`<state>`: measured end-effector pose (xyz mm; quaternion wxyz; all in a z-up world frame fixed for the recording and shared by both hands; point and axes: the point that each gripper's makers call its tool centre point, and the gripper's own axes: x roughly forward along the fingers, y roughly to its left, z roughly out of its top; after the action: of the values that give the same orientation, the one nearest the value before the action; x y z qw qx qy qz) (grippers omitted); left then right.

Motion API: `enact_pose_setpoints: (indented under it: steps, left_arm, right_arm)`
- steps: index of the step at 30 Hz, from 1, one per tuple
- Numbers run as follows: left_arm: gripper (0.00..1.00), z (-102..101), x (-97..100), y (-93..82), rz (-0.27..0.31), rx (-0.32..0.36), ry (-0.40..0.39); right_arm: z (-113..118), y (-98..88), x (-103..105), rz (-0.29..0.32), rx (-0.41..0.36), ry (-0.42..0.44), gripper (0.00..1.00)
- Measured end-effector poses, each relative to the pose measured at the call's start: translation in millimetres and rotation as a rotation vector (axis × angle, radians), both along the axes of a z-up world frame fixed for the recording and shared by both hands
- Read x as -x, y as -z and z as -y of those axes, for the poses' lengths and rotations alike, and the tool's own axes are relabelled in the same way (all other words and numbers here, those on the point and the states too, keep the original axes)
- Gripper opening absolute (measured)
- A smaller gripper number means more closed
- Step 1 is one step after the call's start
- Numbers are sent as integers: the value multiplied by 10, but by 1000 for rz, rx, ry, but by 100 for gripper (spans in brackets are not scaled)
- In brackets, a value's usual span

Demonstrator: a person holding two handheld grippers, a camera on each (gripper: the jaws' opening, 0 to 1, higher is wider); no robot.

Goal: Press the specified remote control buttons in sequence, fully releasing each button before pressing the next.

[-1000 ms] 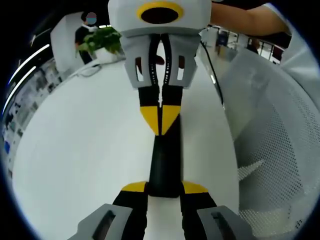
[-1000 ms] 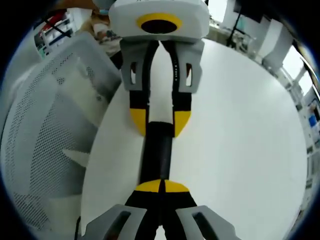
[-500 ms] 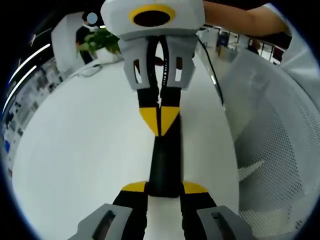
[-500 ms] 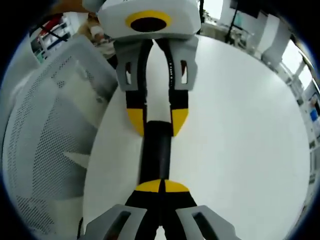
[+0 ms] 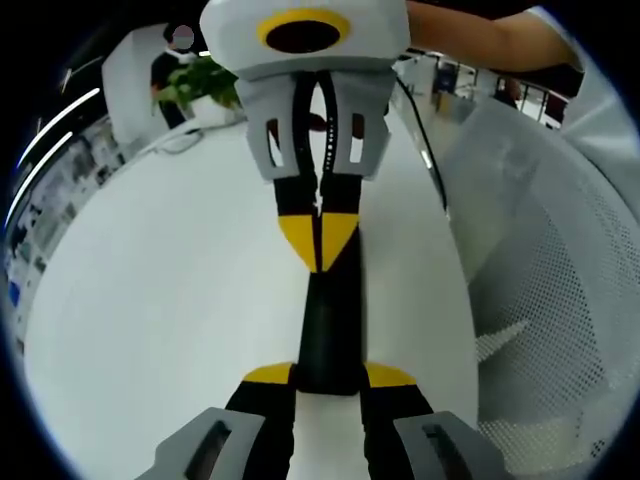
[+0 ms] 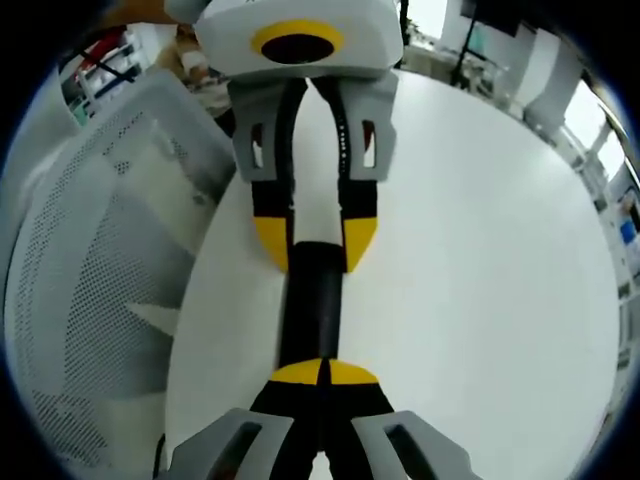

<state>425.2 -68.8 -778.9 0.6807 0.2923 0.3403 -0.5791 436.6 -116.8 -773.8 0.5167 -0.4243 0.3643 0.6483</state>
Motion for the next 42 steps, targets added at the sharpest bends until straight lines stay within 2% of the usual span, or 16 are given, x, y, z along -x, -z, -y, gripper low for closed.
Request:
enact_pose_setpoints:
  steps: [16,21,42]
  left_arm:
    - [23,1,-3,3,4,-8,3]
    - [23,3,-1,4,6,-13,3]
    - [23,1,-3,4,9,-21,5]
  right_arm:
    - [12,-22,-6,29,-9,1,0]
    - [-7,-129,-26,40,-40,14,0]
    - [-6,-276,16,73,-25,-18,0]
